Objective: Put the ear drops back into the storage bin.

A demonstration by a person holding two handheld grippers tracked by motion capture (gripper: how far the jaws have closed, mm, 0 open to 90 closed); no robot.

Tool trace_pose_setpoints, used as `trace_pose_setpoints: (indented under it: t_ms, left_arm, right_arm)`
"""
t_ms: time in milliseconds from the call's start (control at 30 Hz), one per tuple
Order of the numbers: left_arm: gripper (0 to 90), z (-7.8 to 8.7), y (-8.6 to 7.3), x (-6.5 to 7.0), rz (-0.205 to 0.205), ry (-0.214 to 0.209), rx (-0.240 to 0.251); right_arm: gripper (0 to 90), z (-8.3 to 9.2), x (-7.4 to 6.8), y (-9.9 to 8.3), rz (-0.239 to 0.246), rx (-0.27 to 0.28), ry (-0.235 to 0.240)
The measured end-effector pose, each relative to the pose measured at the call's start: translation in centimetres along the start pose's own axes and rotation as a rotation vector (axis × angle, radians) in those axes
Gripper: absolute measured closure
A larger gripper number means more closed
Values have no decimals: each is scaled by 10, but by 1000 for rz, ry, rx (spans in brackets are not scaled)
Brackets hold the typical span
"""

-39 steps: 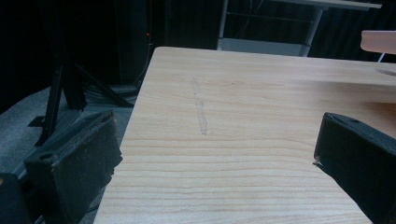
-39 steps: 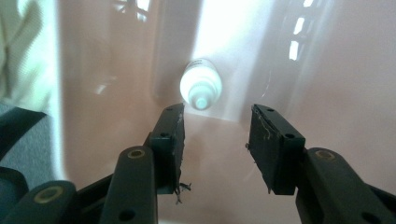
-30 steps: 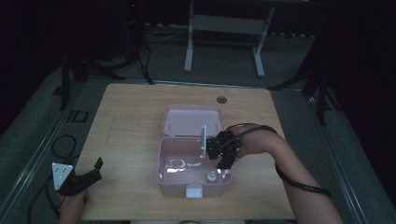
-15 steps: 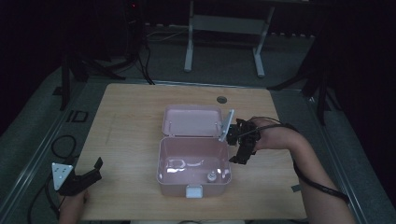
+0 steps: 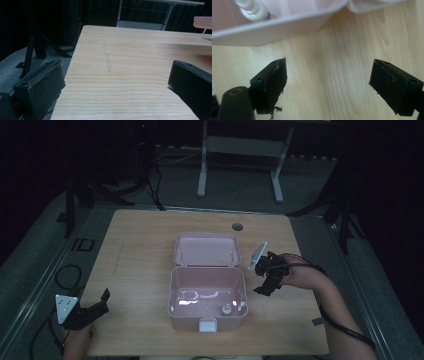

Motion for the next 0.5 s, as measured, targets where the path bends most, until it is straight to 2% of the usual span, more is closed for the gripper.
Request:
trace_pose_setpoints:
  t_ms: [200,333,500]
  left_arm:
    - [5,0,0,0,0,0,0]
    - [5,0,0,0,-1,0,0]
    - [5,0,0,0,-1,0,0]
  right_arm:
    - [140,-24,10,-17,-63,4,-23]
    - [140,-38,13,-26,-87,10,-46]
    - [140,-49,18,-33,-141,74,-112]
Point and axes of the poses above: each handheld gripper's, and its own axes: z roughly backward along the jaws, y roughly out of its top, x roughly to its right, the point moved 6 cm from there along -z, roughly forward along the jaws, and after that the axes turned 12 degrees about y, right-handed, at the moved point
